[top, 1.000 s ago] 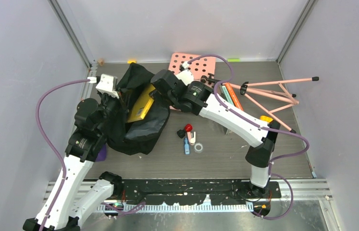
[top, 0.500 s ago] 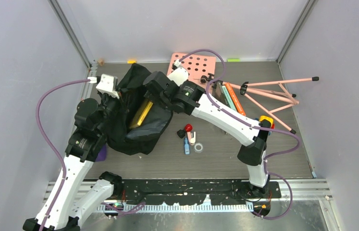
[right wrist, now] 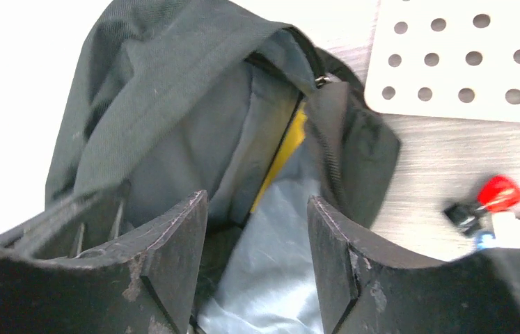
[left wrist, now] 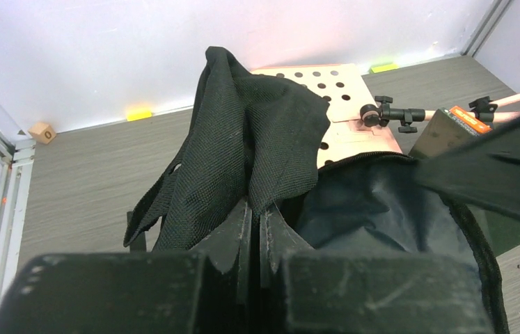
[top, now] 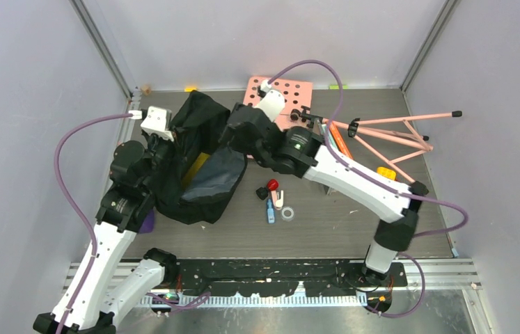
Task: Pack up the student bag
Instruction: Place the book in the student bag.
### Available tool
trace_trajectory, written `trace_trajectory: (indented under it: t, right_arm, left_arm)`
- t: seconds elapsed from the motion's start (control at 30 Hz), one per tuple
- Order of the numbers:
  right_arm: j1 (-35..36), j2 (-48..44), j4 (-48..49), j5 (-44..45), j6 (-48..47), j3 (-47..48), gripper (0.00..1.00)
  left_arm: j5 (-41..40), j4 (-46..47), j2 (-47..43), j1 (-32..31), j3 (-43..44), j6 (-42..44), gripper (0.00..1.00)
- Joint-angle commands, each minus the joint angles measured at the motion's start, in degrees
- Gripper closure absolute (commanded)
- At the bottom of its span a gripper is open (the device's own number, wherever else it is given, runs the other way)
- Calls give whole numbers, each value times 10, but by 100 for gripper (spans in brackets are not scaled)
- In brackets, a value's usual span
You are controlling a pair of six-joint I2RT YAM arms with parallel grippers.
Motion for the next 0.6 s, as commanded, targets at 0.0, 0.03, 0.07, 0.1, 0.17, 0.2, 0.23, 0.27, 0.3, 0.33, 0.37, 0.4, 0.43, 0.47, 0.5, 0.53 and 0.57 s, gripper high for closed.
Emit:
trace_trajectory:
  t: [0.0,0.03,0.07,0.1,0.17,0.2,0.23,0.27,0.3,0.33,0.37,0.4,0.43,0.47,0.5,0.53,0.57]
  right_arm:
    - [0,-142,120,32,-148,-112,37]
    - [-6,-153,120,39,-163,-133,36]
    - [-10,-175,115,51,-195,-140,35]
    - [-22,-185,94,55,-209,-148,34]
    - [-59,-207,47,45,-235,-151,34]
    - [-75,-218,30,19,-246,-153,34]
    - [-113,-224,3,-23,-259,-159,34]
    - [-131,-234,-21,-43,-264,-162,34]
    - [-170,-236,-34,-78,-277,-168,35]
    - [-202,-238,-58,-93,-284,-170,36]
    - [-216,-236,-72,-119,-303,-174,36]
    - [-242,-233,-99,-126,-311,-174,37]
    - [-253,-224,-113,-135,-326,-175,37]
    - [-272,-220,-136,-140,-340,-177,37]
    - [-280,-215,-145,-141,-346,-180,38]
    - [-292,-213,-156,-144,-361,-187,39]
    - [-297,-208,-159,-148,-368,-191,39]
  left_arm:
    - [-28,4,6,-2,1,12,100]
    - [-28,5,7,-2,0,12,100]
    - [-29,5,8,-2,0,12,100]
    - [-30,5,9,-2,-2,12,100]
    - [-33,4,10,-2,-1,14,100]
    - [-34,4,11,-2,-2,16,100]
    - [-34,3,11,-2,-2,17,100]
    - [-37,2,9,-2,-2,18,100]
    - [-40,3,9,-2,-2,19,100]
    - [-43,3,8,-2,-3,20,100]
    - [-45,3,8,-2,-4,21,100]
    - [-48,4,8,-2,-5,22,100]
    - [-50,4,9,-2,-6,24,100]
    - [-51,3,11,-2,-5,24,100]
    - [-53,3,12,-2,-4,25,100]
    - [-54,2,13,-2,-4,26,100]
    - [-55,1,14,-2,-4,28,100]
